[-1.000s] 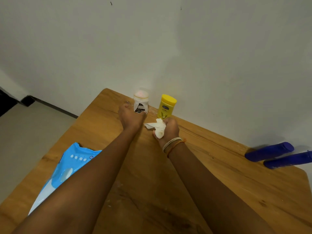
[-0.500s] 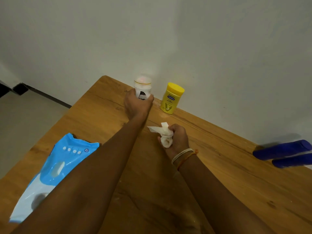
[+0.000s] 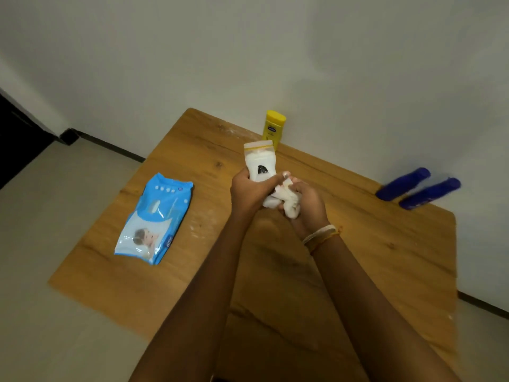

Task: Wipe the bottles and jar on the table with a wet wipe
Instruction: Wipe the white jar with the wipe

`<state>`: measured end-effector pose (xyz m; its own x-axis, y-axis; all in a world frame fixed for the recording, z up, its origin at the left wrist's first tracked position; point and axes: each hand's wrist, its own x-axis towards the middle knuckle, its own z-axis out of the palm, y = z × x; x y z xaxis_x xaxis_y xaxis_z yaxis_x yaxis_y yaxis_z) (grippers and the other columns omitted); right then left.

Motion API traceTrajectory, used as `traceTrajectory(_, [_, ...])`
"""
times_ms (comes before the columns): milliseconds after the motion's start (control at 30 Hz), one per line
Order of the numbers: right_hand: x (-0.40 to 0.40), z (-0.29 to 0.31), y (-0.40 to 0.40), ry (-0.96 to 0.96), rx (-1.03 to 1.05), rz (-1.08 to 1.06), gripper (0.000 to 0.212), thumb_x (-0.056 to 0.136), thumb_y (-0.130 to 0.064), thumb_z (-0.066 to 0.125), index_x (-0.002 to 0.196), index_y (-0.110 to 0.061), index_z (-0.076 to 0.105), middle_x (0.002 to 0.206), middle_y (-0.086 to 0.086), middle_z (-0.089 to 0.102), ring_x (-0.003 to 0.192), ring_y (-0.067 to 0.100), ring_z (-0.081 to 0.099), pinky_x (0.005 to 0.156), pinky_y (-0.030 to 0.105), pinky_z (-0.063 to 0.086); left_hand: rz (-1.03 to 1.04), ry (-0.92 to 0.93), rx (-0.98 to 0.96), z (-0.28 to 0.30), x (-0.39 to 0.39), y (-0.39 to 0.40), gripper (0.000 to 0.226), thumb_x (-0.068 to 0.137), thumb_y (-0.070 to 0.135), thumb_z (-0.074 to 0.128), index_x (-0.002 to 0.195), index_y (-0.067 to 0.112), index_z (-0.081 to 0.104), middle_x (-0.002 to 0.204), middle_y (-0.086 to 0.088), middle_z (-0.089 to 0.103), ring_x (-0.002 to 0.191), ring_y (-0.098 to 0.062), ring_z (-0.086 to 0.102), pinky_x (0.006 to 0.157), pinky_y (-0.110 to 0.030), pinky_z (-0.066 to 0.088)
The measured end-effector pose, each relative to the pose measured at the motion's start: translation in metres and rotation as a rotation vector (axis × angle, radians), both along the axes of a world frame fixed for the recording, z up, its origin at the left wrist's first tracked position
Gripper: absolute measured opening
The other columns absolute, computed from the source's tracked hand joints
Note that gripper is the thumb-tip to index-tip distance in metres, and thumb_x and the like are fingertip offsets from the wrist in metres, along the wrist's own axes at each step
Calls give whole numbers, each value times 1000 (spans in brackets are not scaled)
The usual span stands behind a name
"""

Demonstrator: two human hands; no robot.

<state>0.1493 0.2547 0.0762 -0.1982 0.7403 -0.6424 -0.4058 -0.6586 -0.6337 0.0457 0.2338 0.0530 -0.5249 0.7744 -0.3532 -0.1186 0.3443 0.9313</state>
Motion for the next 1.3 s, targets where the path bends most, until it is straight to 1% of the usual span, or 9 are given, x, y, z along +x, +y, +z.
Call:
traceTrajectory(233, [38, 56, -47, -24, 143, 123, 27, 93, -3, 30, 98, -7, 57, 99, 19, 57, 62, 20, 51, 37, 18, 38, -151, -382, 66, 69, 14, -49, 55, 96, 60, 33, 93, 20, 70, 84, -5, 76, 75, -22, 73, 58, -33, 58])
traceTrajectory(367, [62, 85, -64, 105, 137, 192, 28, 91, -11, 29, 98, -8, 57, 86, 12, 60, 58, 19, 47, 41, 19, 41, -262, -326, 58, 92, 19, -65, 56, 94, 63, 34, 100, 19, 69, 101, -11, 74, 94, -32, 70, 80, -50, 56])
traceTrajectory(500, [84, 120, -78, 264, 184, 235, 44, 81, 4, 24, 103, -1, 61, 103, 17, 62, 83, 25, 58, 55, 25, 53, -338, -263, 118, 141, 23, -74, 54, 96, 59, 33, 103, 18, 67, 97, -12, 74, 87, -29, 72, 65, -39, 58])
traceTrajectory(600, [96, 147, -89, 357, 221, 196, 49, 78, 13, 21, 101, -1, 62, 106, 19, 64, 86, 28, 64, 64, 29, 57, -384, -175, 174, 181, 27, -81, 55, 98, 56, 32, 104, 14, 67, 97, -16, 74, 88, -30, 72, 71, -43, 58])
traceTrajectory(733, [112, 177, -105, 426, 258, 181, 37, 79, 10, 45, 111, 0, 60, 100, 21, 66, 81, 24, 68, 76, 34, 58, -375, -75, 280, 228, 34, -93, 58, 97, 56, 34, 108, 9, 67, 97, -17, 73, 90, -31, 72, 82, -51, 56])
traceTrajectory(867, [116, 199, -120, 216, 407, 85, 12, 76, -11, 68, 85, -7, 74, 86, 16, 71, 75, 21, 70, 72, 35, 58, -387, -122, 351, 252, 38, -106, 55, 97, 58, 33, 102, 14, 67, 92, -16, 74, 86, -31, 73, 75, -50, 58])
traceTrajectory(1067, [119, 206, -125, -491, 752, -87, 28, 90, -37, 59, 81, -12, 69, 59, -2, 64, 50, 7, 57, 46, 18, 46, -404, -180, 355, 257, 34, -112, 56, 96, 60, 31, 107, 15, 64, 92, -16, 74, 82, -33, 73, 55, -38, 57])
traceTrajectory(1167, [120, 208, -128, -465, 739, -185, 23, 92, -34, 57, 80, -18, 69, 59, -8, 63, 54, 6, 57, 49, 19, 48, -421, -188, 363, 257, 33, -113, 56, 96, 60, 31, 108, 15, 64, 93, -16, 74, 82, -34, 73, 56, -38, 57])
traceTrajectory(1300, [116, 211, -133, -229, 647, -299, 13, 86, -8, 64, 98, -13, 60, 104, 9, 65, 88, 23, 69, 57, 26, 57, -466, -171, 384, 258, 34, -115, 56, 94, 61, 33, 109, 16, 64, 95, -15, 74, 83, -34, 72, 57, -38, 57])
